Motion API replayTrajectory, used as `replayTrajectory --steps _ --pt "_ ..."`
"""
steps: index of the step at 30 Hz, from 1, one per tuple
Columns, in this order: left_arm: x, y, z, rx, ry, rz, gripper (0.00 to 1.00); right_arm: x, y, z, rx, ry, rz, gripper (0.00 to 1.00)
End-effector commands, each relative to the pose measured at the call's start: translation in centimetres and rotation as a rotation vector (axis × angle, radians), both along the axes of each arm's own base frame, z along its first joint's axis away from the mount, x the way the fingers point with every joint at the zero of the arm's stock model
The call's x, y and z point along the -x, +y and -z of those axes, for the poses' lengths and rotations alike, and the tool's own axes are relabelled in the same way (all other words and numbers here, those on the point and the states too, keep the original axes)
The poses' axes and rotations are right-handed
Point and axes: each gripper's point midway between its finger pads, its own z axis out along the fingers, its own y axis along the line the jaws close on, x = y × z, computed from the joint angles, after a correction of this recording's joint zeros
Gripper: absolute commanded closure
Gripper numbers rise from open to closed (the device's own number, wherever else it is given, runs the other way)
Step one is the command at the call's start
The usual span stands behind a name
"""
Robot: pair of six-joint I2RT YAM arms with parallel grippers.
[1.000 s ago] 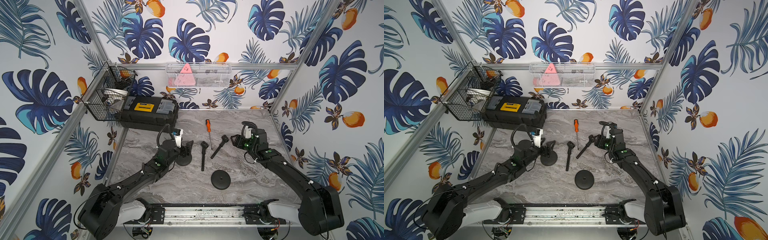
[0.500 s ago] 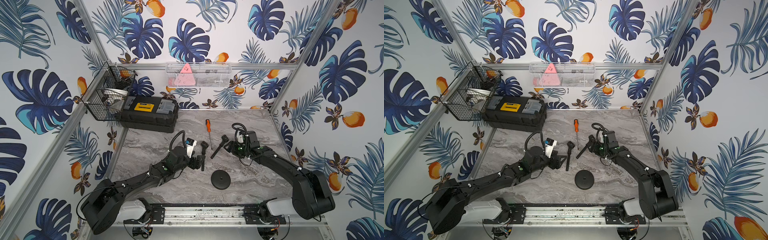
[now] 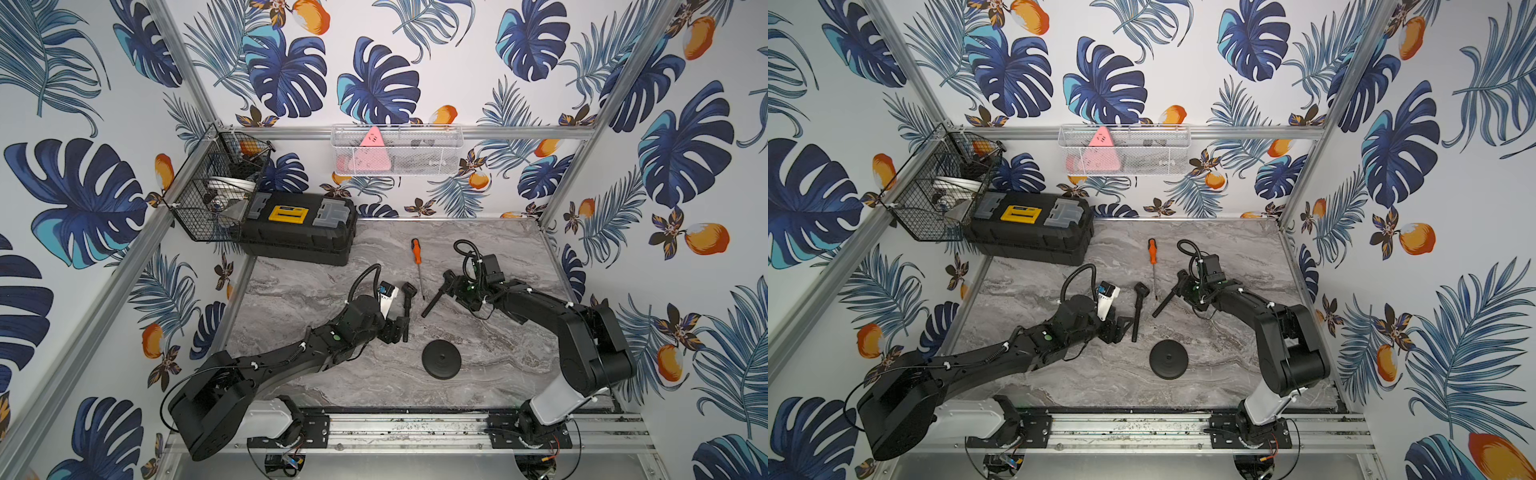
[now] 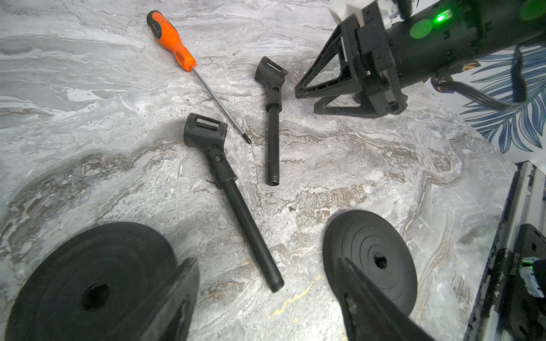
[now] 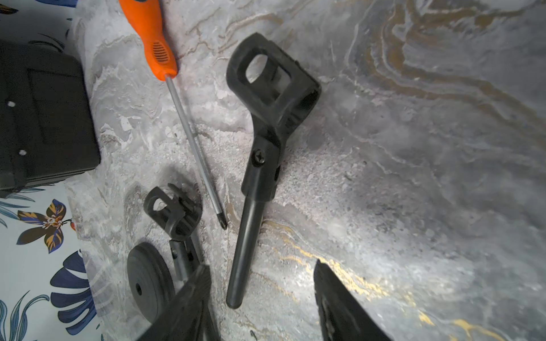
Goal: Assemble a microphone stand
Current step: Pick up the microphone stand pole from the center of the board.
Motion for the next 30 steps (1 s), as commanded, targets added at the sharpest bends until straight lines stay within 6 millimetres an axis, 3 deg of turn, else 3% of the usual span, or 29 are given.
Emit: replayTrajectory --steps 1,13,17,29,30 --pt "-0.3 0.4 -0.3 -0.022 -0.026 -0.013 0.23 -0.7 0.9 0.2 -0.044 0.021 0.005 0.43" --pt "-0.4 0.5 0.1 -0.035 -0.024 -0.016 0.23 -2.6 0.2 1.4 -0.022 0.033 0.063 0.45" --pt "-0.4 0.6 0.0 -0.033 -0.029 -0.023 0.23 -3.2 0.6 1.7 -0.061 0.037 0.047 0.57" --pt "-0.4 0.6 0.3 -0.038 -0.02 -0.025 0.23 -4.4 1.1 2.9 -0.066 0.063 0.044 0.57" --pt "-0.4 0.6 0.3 -0.039 -0.02 -0.024 0.23 -5.2 1.3 2.1 -0.072 0.042 0.046 0.57"
